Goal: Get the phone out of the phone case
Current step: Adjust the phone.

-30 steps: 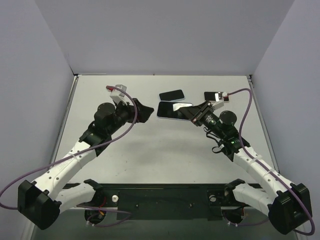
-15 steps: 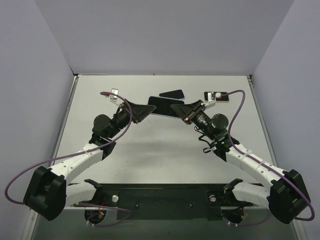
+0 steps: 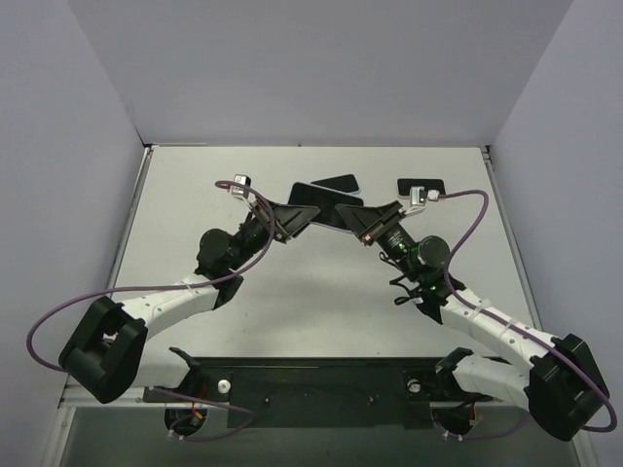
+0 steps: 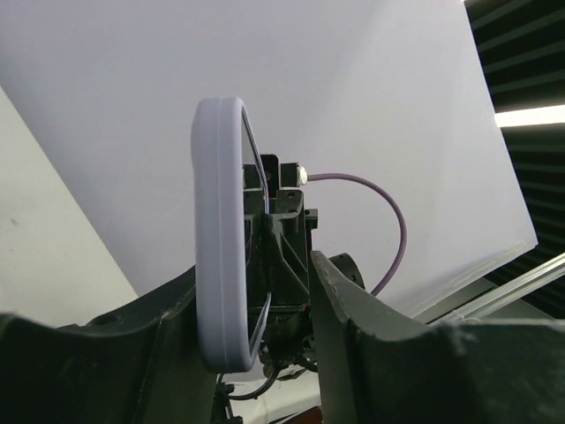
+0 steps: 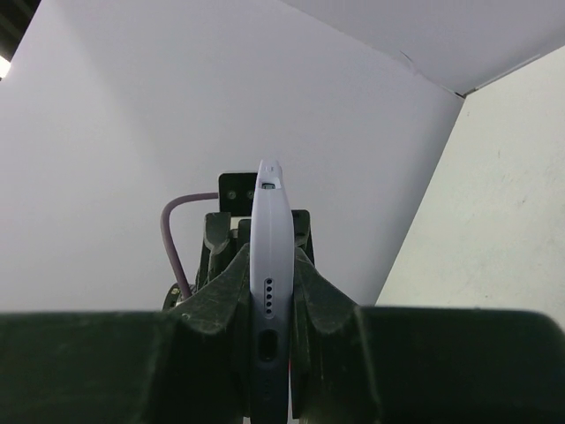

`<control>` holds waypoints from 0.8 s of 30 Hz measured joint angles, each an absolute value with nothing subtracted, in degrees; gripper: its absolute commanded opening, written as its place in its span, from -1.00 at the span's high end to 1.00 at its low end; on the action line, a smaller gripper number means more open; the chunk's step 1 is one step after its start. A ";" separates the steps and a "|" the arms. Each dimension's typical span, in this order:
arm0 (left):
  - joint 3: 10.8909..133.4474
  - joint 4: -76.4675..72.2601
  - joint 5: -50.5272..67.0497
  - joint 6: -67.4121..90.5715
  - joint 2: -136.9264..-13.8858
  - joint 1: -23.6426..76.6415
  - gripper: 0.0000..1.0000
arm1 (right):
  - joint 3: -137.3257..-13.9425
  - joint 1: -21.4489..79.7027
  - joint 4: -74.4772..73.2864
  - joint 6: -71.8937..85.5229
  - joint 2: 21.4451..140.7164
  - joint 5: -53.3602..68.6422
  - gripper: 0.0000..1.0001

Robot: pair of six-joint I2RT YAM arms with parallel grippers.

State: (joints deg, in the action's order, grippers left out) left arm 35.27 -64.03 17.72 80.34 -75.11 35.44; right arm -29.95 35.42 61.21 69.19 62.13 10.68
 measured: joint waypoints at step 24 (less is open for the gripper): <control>38.20 -59.20 17.06 79.72 -74.00 37.01 0.84 | -26.30 37.78 53.56 64.36 50.00 9.37 0.54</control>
